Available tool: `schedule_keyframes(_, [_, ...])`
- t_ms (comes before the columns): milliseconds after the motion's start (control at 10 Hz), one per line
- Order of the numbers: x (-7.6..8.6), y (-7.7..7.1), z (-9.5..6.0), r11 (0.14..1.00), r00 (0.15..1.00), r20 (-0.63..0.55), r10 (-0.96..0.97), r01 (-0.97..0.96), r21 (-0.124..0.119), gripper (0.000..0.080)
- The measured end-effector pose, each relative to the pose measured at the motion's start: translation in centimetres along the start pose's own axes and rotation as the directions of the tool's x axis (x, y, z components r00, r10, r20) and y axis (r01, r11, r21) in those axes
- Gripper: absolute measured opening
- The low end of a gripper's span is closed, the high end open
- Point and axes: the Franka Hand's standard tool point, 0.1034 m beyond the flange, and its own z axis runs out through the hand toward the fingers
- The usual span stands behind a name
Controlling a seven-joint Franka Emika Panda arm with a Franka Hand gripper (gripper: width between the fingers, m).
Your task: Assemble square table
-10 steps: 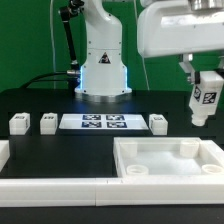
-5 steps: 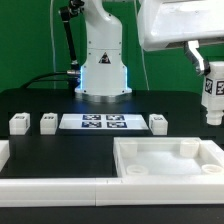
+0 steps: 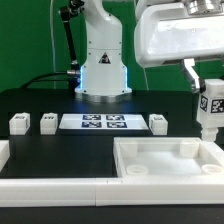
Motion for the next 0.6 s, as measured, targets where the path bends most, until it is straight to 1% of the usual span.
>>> schedule_keyframes(100, [0.6, -0.1, 0.1, 1.000, 1.000, -0.010, 0.000, 0.000, 0.002, 0.0291])
schedule_keyframes(300, [0.0, -0.2, 1.3, 1.000, 1.000, 0.002, 0.000, 0.000, 0.005, 0.0291])
schedule_keyframes(600, [-1.4, -0.3, 3.0, 1.000, 1.000, 0.020, 0.001, -0.002, 0.007, 0.0291])
